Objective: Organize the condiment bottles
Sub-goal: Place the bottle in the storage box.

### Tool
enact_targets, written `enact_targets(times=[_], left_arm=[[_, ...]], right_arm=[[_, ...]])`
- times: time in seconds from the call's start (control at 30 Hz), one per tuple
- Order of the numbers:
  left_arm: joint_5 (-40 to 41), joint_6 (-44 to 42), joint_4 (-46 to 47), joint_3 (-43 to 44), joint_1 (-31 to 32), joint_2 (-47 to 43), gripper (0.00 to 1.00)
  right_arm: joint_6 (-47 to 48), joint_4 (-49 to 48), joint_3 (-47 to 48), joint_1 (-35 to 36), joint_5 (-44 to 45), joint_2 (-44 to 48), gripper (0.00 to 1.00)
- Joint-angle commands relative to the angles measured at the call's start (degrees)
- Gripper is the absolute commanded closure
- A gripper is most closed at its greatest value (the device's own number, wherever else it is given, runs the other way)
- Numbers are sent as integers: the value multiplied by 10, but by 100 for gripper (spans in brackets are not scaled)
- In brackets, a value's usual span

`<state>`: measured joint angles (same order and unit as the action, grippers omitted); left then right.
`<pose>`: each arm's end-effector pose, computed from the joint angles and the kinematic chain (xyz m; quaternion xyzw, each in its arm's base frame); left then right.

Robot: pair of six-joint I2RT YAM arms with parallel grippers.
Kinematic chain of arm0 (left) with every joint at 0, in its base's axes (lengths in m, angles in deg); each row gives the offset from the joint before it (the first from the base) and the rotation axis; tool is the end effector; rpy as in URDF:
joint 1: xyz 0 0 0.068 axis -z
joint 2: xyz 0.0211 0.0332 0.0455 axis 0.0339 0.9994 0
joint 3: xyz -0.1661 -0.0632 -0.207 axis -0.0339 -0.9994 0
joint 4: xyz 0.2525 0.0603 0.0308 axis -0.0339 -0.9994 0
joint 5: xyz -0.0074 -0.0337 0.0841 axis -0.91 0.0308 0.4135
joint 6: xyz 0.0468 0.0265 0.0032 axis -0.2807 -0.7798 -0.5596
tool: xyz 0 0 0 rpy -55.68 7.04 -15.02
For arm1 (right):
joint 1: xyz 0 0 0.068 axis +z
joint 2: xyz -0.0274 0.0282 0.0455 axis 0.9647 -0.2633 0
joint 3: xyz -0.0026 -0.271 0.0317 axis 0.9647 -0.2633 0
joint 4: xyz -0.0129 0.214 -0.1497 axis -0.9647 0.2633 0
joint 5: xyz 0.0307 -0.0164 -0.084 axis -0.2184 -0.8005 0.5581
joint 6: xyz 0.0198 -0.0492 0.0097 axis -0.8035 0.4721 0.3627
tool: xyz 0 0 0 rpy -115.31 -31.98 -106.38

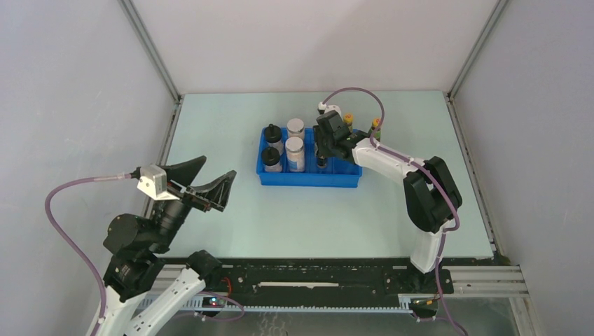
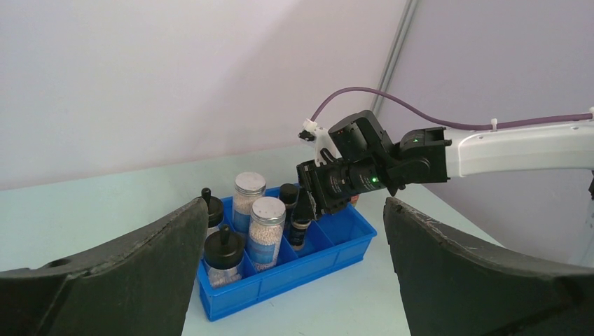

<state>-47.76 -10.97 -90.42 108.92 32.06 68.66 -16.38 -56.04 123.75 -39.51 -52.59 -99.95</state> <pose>0.0381 -0.0225 0.4052 0.0942 0.5989 -0.2796 0.7445 0.3480 0.2368 0.2354 -0.0943 0.9122 0.0932 0.3878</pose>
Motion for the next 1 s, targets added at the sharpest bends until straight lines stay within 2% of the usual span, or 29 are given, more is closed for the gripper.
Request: enact_targets(times=[0.0, 0.17, 0.2, 0.4, 0.57, 0.7, 0.97], left_arm=[[0, -11, 17, -10, 1, 9, 0], [-1, -11, 17, -9, 1, 10, 0], [-1, -11, 17, -9, 1, 11, 0], [-3, -11, 16, -8, 1, 13, 0], [-4, -11, 17, -6, 1, 13, 0], [-4, -10, 17, -6, 1, 14, 0], [-4, -10, 17, -3, 1, 16, 0]], right_arm=[[-9, -17, -2, -5, 2, 1, 100], [-12, -17, -5, -5, 6, 0, 100], [-12, -16, -5, -5, 6, -1, 96], [-12, -12, -5, -5, 9, -1, 51], [-11, -14, -4, -6, 9, 3, 31], [-7, -11, 1, -6, 9, 4, 25], [3, 1, 18, -4, 8, 21, 23]])
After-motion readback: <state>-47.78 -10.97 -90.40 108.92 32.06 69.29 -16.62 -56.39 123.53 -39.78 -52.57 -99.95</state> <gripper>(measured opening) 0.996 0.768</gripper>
